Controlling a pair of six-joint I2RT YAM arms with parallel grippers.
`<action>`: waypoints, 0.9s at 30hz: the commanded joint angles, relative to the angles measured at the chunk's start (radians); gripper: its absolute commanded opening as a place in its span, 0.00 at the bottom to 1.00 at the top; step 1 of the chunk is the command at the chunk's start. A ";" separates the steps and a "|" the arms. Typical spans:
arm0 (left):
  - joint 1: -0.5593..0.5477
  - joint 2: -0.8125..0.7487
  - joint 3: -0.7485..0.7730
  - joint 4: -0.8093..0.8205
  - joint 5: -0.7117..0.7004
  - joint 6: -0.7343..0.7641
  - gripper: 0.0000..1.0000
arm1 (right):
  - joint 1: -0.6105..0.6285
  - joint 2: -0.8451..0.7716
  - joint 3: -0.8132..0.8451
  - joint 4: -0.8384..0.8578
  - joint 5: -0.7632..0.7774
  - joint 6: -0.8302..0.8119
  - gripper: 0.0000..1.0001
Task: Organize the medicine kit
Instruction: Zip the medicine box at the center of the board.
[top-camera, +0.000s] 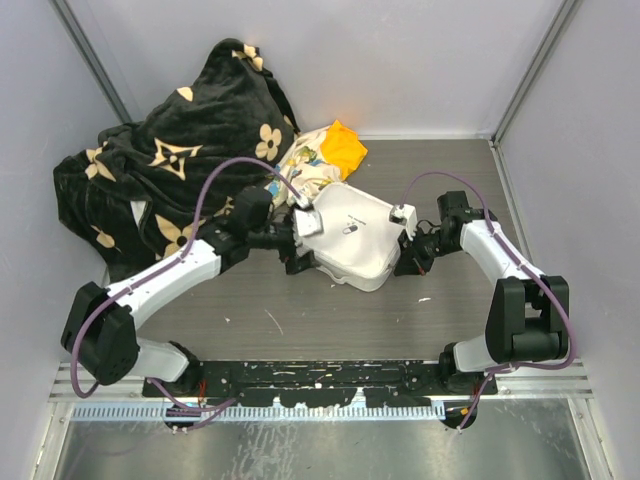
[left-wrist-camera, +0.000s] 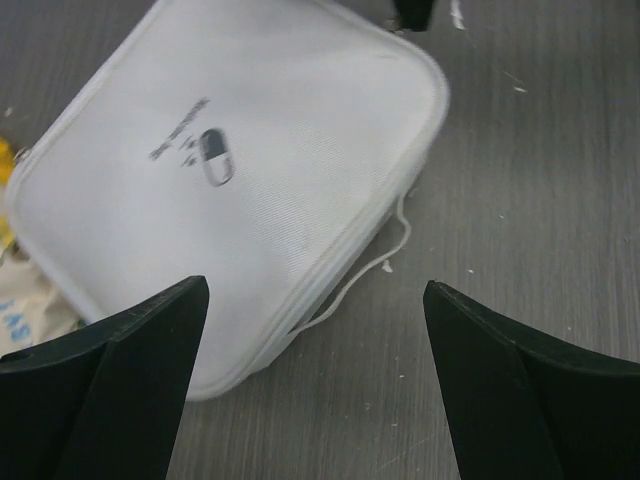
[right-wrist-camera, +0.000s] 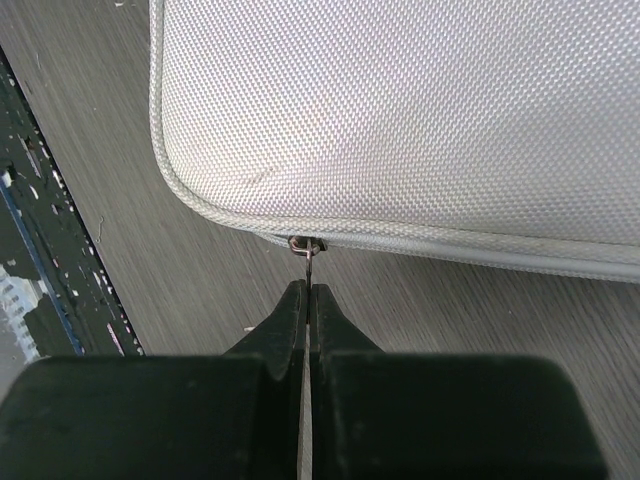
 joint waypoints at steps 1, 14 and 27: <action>-0.121 0.036 0.064 -0.206 0.000 0.430 0.91 | -0.005 -0.012 0.056 -0.030 -0.063 -0.029 0.01; -0.267 0.312 0.269 -0.271 -0.266 0.610 0.76 | -0.006 -0.022 0.028 -0.035 -0.070 -0.025 0.01; -0.265 0.362 0.348 -0.274 -0.317 0.540 0.49 | -0.006 -0.006 0.016 -0.030 -0.062 -0.043 0.01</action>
